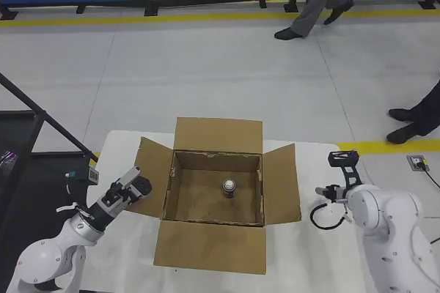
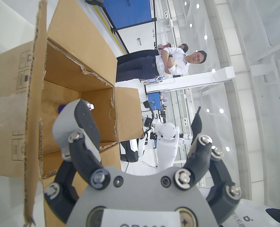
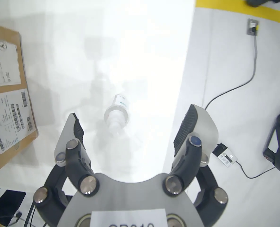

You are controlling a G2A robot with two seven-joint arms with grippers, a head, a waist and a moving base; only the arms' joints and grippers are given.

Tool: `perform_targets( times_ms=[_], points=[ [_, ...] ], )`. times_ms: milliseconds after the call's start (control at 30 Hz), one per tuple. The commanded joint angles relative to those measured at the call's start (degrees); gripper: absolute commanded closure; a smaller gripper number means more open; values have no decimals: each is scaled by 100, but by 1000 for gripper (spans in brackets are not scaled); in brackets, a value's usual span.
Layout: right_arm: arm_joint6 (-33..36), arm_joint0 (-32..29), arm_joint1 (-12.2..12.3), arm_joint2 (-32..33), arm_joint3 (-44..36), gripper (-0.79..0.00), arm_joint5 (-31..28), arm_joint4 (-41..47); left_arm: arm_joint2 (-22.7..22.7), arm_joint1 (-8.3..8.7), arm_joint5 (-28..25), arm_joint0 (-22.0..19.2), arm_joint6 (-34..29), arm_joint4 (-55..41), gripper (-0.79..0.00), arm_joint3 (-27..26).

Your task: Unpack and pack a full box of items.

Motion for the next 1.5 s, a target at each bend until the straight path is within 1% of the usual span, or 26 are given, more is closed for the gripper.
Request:
perform_targets(
  times_ms=[0, 67, 133, 267, 367, 433, 500, 633, 733, 800, 933, 1067, 1267, 1400, 1467],
  points=[
    [223, 43, 20, 75, -553, -785, -89, -119, 0, 0, 0, 0, 0, 0, -785, 0],
    [401, 167, 37, 98, -957, -785, -321, -92, 0, 0, 0, 0, 0, 0, -785, 0],
    [543, 364, 44, -20, -1197, -785, -657, 75, 0, 0, 0, 0, 0, 0, -785, 0],
    [728, 964, 9, -684, -1129, -785, -1254, 567, 0, 0, 0, 0, 0, 0, -785, 0],
    [684, 1464, -65, -1379, -700, -785, -1592, 1081, 0, 0, 0, 0, 0, 0, -785, 0],
    [639, 1826, -132, -1851, -239, -785, -1774, 1426, 0, 0, 0, 0, 0, 0, -785, 0],
    [379, 2141, -216, -2256, 237, -785, -1946, 1972, 0, 0, 0, 0, 0, 0, -785, 0],
    [282, 2678, -371, -3003, 1166, -785, -2128, 2381, 0, 0, 0, 0, 0, 0, -785, 0],
    [115, 2924, -492, -3452, 1788, -785, -2205, 2693, 0, 0, 0, 0, 0, 0, -785, 0],
    [-130, 3019, -574, -3704, 2173, -785, -2238, 2890, 0, 0, 0, 0, 0, 0, -785, 0],
    [-631, 3166, -738, -4173, 2845, -785, -2217, 3012, 0, 0, 0, 0, 0, 0, -785, 0],
    [-896, 3292, -913, -4624, 3387, -785, -1844, 2818, 0, 0, 0, 0, 0, 0, -785, 0],
    [-1340, 3457, -1140, -4994, 4231, -785, -1469, 2679, 0, 0, 0, 0, 0, 0, -785, 0],
    [-1685, 3538, -1265, -5079, 4707, -782, -1524, 2824, 0, 0, 0, 0, 0, 0, -785, 0],
    [-1786, 3572, -1319, -5128, 4900, -690, -1549, 2845, 0, 0, 0, 0, 0, 0, -785, 0]
  ],
)
